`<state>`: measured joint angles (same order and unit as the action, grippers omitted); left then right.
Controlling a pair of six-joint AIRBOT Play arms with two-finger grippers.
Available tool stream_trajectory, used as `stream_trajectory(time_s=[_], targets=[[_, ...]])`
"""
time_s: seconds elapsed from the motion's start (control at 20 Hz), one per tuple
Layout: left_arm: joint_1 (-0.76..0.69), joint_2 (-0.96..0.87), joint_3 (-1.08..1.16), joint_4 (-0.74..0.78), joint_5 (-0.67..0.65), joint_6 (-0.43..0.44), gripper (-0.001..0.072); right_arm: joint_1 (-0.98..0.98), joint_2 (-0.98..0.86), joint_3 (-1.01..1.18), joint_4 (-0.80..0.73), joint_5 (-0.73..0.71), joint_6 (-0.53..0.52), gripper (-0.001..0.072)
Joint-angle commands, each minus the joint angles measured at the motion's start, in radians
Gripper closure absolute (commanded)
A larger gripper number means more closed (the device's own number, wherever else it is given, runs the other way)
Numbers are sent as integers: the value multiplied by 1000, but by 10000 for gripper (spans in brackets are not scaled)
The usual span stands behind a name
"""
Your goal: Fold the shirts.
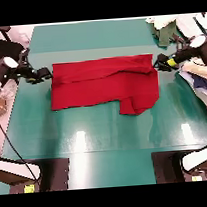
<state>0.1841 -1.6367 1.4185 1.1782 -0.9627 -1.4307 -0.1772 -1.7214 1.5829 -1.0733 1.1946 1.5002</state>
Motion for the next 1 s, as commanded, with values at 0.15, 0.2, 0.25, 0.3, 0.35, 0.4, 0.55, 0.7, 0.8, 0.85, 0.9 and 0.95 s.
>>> stream_trajectory(time_s=[0.15,0.2,0.25,0.3,0.35,0.4,0.55,0.7,0.8,0.85,0.9,0.95], targets=[[143,153,-203,-152,-280,114,44,-127,222,-476,64,11,-94,186],[151,168,-240,-187,-286,134,44,-145,232,-536,114,12,-130,184],[151,174,-267,-200,-286,148,44,-162,237,-581,166,14,-163,135],[150,174,-293,-204,-290,154,44,-178,238,-620,222,24,-196,123],[150,174,-319,-212,-298,167,44,-190,238,-654,276,39,-230,122],[150,174,-344,-220,-306,181,44,-198,238,-681,319,53,-253,122],[150,174,-389,-238,-308,192,44,-172,238,-756,383,89,-291,121],[150,174,-393,-304,-296,205,45,-100,277,-841,394,32,-296,122],[150,174,-393,-323,-293,209,45,-51,326,-889,421,-66,-295,123],[150,174,-393,-322,-294,211,45,-27,348,-906,438,-113,-294,124],[150,174,-393,-322,-295,217,45,-8,362,-912,454,-143,-293,130],[150,174,-393,-322,-295,218,45,15,366,-908,456,-151,-286,131]])
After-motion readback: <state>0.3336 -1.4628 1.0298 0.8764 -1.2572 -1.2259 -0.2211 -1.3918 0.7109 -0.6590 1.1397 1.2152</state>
